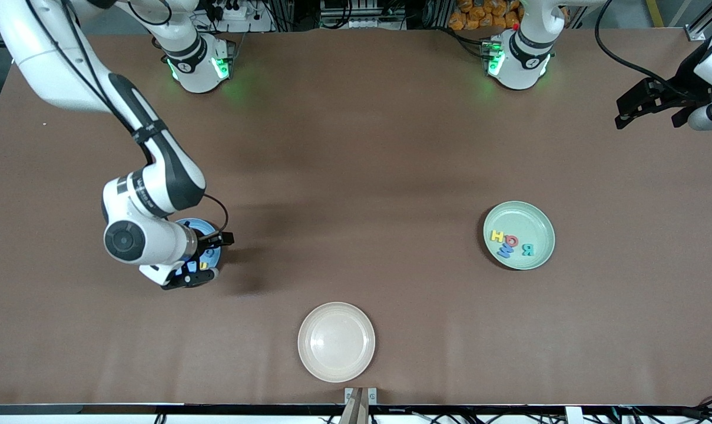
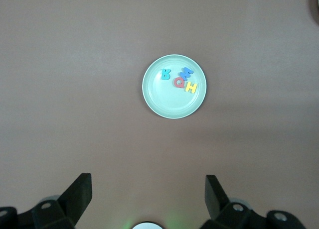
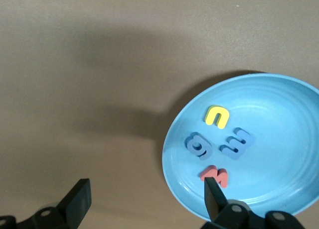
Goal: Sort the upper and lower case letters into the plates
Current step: 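Release the blue 6-shaped letter on the blue plate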
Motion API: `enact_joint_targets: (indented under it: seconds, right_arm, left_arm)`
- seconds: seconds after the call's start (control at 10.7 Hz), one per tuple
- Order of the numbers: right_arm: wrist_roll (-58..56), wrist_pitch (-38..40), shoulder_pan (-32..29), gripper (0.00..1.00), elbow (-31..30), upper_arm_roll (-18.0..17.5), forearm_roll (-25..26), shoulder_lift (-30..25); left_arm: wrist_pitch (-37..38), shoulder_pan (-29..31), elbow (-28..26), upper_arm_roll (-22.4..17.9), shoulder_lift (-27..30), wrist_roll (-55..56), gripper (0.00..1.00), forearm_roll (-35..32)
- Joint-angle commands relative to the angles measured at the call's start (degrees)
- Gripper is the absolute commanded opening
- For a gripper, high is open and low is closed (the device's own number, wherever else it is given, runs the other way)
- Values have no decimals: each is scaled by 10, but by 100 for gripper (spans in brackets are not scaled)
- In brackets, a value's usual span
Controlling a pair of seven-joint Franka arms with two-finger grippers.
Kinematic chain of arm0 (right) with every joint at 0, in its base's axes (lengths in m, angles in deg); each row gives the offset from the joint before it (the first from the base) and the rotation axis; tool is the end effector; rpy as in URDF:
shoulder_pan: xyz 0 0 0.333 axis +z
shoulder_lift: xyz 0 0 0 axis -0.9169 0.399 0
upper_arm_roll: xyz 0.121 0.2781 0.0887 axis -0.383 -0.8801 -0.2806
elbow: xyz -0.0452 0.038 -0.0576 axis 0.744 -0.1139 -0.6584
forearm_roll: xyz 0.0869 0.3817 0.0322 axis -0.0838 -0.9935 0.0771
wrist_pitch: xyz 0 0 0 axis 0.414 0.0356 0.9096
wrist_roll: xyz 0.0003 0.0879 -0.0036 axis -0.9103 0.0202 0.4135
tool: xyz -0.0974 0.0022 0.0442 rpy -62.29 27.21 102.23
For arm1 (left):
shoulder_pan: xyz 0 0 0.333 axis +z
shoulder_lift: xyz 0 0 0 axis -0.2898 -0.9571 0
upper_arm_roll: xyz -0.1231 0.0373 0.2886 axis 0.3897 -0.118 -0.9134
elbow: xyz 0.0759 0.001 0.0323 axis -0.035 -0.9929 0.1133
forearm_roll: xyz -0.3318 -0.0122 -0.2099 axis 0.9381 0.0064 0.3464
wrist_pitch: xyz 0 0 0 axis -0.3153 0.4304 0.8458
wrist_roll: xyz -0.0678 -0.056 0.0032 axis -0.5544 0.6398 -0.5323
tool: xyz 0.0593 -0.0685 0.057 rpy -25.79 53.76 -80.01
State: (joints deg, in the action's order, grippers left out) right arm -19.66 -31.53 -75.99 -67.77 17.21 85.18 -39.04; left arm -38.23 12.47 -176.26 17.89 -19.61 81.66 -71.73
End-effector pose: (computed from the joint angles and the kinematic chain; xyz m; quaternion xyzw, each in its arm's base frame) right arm 0.6426 0.1461 0.2687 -0.9898 -0.1074 0.0912 0.0186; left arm 0.5160 -0.0549 0.6643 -0.9999 -0.0069 0.0068 0.0056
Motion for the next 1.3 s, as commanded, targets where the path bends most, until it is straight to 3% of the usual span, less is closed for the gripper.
enact_joint_targets:
  seconds: [0.0,0.28,0.37,0.56,0.65,1.12,1.21]
  right_arm:
    - [14,-78,-7,100,-137,3,5,-102]
    - [13,-82,-2,100,-180,9,5,-151]
    - [14,-81,21,100,-186,31,5,-164]
    - [14,-81,100,100,-186,116,-1,-187]
    - [13,-81,115,100,-186,131,-10,-194]
    - [-19,-33,109,100,-171,130,-60,-259]
    - [-59,-5,102,100,-156,140,-103,-275]
  left_arm:
    - [2,1,4,6,2,9,100,-13]
    - [2,2,4,5,2,7,100,-13]
    - [2,1,4,5,2,8,100,-13]
    - [3,1,4,5,2,7,100,-14]
    - [2,2,4,5,2,4,100,-14]
    - [3,2,4,3,2,2,100,-12]
    - [3,2,4,3,2,2,100,-12]
